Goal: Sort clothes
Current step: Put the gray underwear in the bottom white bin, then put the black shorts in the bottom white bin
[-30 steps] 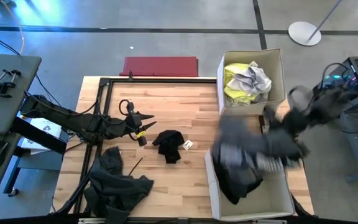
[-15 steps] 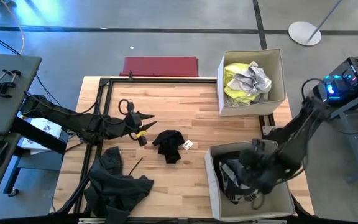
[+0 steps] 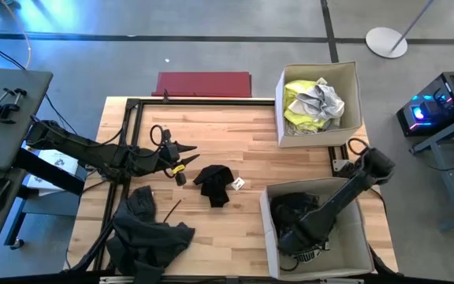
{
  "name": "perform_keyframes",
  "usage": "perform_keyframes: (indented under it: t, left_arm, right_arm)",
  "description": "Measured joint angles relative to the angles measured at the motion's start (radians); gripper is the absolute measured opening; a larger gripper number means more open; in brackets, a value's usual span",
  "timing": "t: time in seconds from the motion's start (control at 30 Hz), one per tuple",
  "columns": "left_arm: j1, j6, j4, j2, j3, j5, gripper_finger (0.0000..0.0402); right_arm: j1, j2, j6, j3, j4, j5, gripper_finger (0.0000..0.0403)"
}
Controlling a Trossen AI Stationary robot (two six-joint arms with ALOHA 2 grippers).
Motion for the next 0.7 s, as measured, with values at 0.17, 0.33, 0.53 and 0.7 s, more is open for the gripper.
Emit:
perform_keyframes:
  t: [0.17,0.33,0.53,0.7]
  left_arm:
    - [0.000,0.008,0.000,0.000,0.000,0.003,0.0110]
    - [0.000,0.009,-0.002,0.000,0.000,0.004,0.0110]
    - [0.000,-0.042,-0.002,0.039,0.000,0.018,0.0110]
    - [0.000,-0.024,0.026,0.154,-0.028,0.197,0.0110]
  right_arm:
    - [-0.045,0.014,-0.144,0.000,-0.033,-0.102,0.0167]
    - [-0.064,-0.102,-0.129,0.013,-0.173,-0.107,0.0198]
    - [-0.056,-0.312,0.115,0.099,-0.191,-0.034,0.0204]
    - [0.023,-0.421,0.237,0.189,-0.165,0.254,0.0204]
